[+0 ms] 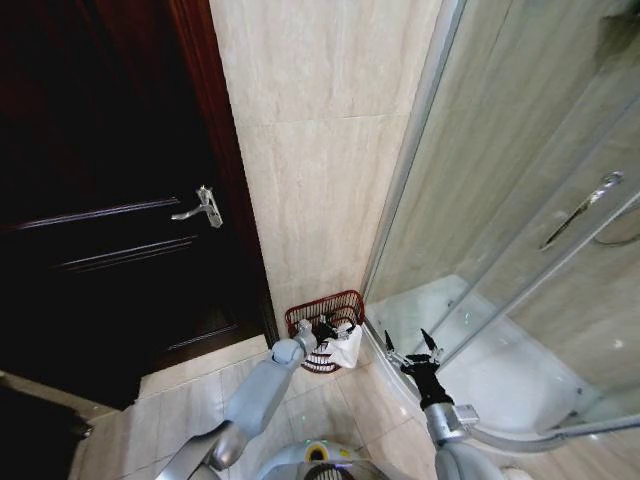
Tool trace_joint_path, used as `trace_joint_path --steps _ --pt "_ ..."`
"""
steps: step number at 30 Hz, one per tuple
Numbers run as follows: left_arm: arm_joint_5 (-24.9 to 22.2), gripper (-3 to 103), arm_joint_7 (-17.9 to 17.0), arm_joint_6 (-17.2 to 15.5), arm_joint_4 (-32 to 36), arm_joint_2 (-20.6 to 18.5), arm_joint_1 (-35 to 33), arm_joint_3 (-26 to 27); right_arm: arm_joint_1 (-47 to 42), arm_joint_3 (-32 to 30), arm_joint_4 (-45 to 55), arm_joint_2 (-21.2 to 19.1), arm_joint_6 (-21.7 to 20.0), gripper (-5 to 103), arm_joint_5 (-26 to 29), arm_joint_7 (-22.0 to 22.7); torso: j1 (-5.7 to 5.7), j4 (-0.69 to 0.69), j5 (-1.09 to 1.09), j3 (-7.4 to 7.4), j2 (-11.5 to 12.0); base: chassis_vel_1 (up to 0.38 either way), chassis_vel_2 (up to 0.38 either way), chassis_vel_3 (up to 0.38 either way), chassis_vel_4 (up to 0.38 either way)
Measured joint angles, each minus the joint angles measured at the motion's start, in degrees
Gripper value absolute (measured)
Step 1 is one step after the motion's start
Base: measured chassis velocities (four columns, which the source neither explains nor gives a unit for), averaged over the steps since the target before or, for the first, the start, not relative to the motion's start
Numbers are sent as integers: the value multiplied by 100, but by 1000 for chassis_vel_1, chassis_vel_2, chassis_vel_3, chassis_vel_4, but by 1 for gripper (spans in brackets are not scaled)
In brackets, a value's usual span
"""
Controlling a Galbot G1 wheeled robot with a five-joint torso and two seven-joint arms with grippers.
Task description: Discard the used towel into the hamper.
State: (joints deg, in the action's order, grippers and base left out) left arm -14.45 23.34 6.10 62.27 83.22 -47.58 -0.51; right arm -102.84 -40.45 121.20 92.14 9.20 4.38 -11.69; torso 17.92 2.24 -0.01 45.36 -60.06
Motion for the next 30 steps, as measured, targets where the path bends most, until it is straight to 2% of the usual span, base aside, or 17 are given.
trace_joint_path --steps 3,4,6,8,10,12,13,15,18,21,22,23,26,30 --pt "47 100 -246 24 775 -245 -422 247 12 -11 2 0 -15 100 6 16 0 2 0 0 0 0 0 0 0" --pt "47 100 -246 24 775 -245 -422 247 12 -11 2 0 -15 100 6 16 0 2 0 0 0 0 0 0 0" --pt "91 100 -433 -169 1212 -396 -656 423 26 -14 -24 0 -17 100 15 19 -1 1 1 -1 0 0 0 0 0" --pt "42 100 -571 -295 1349 -506 -789 459 47 4 -58 0 -16 100 16 20 0 2 1 0 0 0 0 0 0" --pt "-2 100 -559 -310 1353 -544 -841 455 61 17 -76 0 -16 100 16 19 0 1 0 0 0 0 0 0 0" --pt "14 100 -257 -165 1232 -572 -884 394 86 30 -104 0 -15 100 18 19 -1 1 1 -1 -1 0 0 0 0" --pt "14 100 -257 -165 1232 -572 -884 394 86 30 -104 0 -15 100 18 19 -1 1 1 -1 -1 0 0 0 0" --pt "390 100 0 199 896 -534 -856 227 106 27 -136 0 -15 100 30 19 0 0 0 0 0 0 0 0 0" --pt "831 100 62 481 581 -504 -775 75 110 6 -157 0 -14 100 55 21 -1 0 0 0 0 0 0 0 0" --pt "2088 100 215 1179 -19 -355 -502 -2 110 -49 -185 0 -14 100 116 42 0 0 1 0 0 0 0 0 0" --pt "2343 100 216 1345 -183 -289 -411 -20 109 -64 -203 0 -13 100 128 54 0 0 1 0 0 0 0 0 0" --pt "2343 100 216 1345 -183 -289 -411 -20 109 -64 -203 0 -13 100 128 54 0 0 1 0 0 0 0 0 0" --pt "2783 100 137 1632 -597 -80 -165 -131 101 -79 -301 0 23 100 170 93 0 0 1 0 0 0 0 0 0" --pt "2992 100 109 1736 -929 139 -12 -255 114 -80 -414 0 79 100 173 116 0 1 4 0 0 0 0 0 0"
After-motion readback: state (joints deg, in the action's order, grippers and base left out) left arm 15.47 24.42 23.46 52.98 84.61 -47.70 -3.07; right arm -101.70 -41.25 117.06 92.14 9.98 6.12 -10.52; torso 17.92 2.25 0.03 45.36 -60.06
